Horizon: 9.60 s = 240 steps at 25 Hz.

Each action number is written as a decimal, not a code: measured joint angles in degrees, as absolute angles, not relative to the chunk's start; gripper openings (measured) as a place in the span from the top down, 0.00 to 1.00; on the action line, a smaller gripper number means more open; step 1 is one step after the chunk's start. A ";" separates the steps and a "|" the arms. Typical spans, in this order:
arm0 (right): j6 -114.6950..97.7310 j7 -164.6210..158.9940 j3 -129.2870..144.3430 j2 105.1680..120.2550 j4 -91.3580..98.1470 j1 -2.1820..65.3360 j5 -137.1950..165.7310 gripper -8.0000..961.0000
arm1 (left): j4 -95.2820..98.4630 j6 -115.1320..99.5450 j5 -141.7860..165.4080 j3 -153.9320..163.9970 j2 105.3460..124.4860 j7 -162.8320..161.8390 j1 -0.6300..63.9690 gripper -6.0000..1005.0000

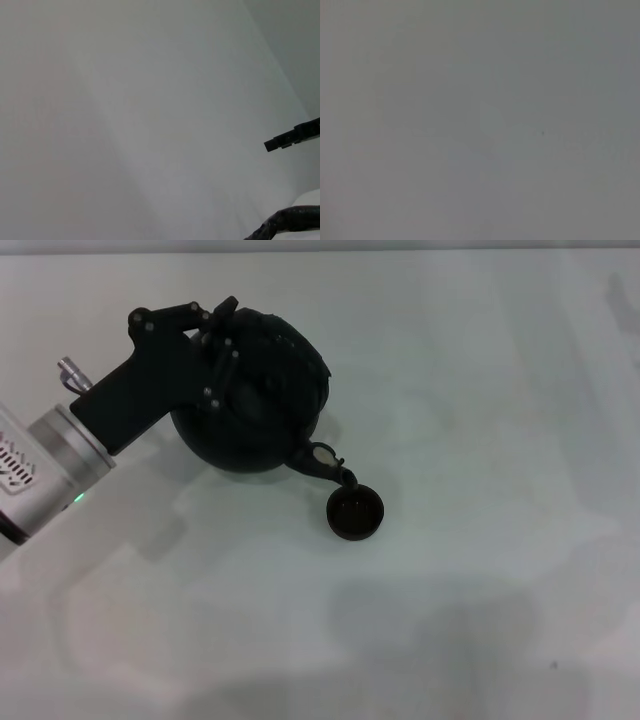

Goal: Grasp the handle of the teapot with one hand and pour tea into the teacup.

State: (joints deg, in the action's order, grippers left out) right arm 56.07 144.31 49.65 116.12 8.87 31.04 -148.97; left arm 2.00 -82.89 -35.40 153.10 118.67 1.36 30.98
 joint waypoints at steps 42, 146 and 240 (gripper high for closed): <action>56.07 144.23 49.66 116.10 8.88 31.52 -149.25 0.13 | -0.18 -82.69 -31.80 153.11 118.48 6.01 33.59 0.89; 56.25 142.82 49.65 115.92 7.87 31.55 -149.07 0.13 | 20.41 -72.00 -58.34 156.58 119.38 -0.89 15.67 0.66; 61.56 143.62 57.21 115.93 2.16 24.65 -149.32 0.13 | 9.32 -73.38 -82.96 155.39 119.27 -24.17 21.81 0.20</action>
State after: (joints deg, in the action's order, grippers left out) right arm 61.56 143.62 57.21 115.93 2.16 24.65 -149.32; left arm 9.32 -73.38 -82.96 155.39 119.27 -24.17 21.81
